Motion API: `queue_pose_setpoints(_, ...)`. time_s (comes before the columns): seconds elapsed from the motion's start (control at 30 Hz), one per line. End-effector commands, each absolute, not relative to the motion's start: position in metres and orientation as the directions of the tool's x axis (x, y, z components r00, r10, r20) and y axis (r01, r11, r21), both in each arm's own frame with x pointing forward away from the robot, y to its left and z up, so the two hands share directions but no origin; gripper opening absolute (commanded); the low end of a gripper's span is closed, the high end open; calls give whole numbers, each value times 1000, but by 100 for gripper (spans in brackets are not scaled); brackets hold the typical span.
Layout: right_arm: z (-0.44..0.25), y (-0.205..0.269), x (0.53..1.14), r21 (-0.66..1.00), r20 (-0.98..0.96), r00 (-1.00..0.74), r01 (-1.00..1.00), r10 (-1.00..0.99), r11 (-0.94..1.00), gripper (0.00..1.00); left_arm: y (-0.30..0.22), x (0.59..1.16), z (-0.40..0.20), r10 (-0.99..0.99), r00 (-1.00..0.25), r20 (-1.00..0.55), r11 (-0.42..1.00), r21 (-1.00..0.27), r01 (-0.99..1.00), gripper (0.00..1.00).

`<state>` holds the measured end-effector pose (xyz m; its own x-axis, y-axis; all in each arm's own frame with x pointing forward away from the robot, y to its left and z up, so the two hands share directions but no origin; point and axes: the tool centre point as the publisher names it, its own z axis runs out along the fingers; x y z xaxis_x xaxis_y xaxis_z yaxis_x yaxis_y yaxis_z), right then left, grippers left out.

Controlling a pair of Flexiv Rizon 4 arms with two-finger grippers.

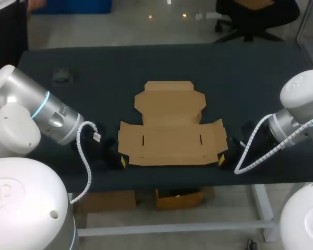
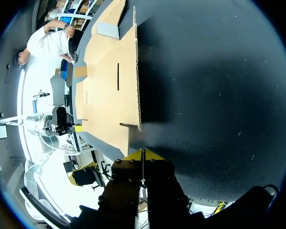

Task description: Assemble the packaging by folding the flat box into shape, placing the metal phone stand inside, and closing the box properly

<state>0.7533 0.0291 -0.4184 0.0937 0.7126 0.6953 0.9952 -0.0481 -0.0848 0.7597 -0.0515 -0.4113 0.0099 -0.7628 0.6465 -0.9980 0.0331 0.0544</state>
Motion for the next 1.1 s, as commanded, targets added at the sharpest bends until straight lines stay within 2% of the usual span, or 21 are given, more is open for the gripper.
queue_pose_setpoints(0.03, -421, 30, 757, -89, 700, 94, 995, 708, -44, 0, -52, 761, -414, -759, 12, 651, 32, 55, -998, 0)
queue_pose_setpoints(1.1, -418, 39, 772, -64, 703, 82, 997, 706, -51, 0, -62, 769, -418, -744, 10, 668, 49, 70, -996, 0)
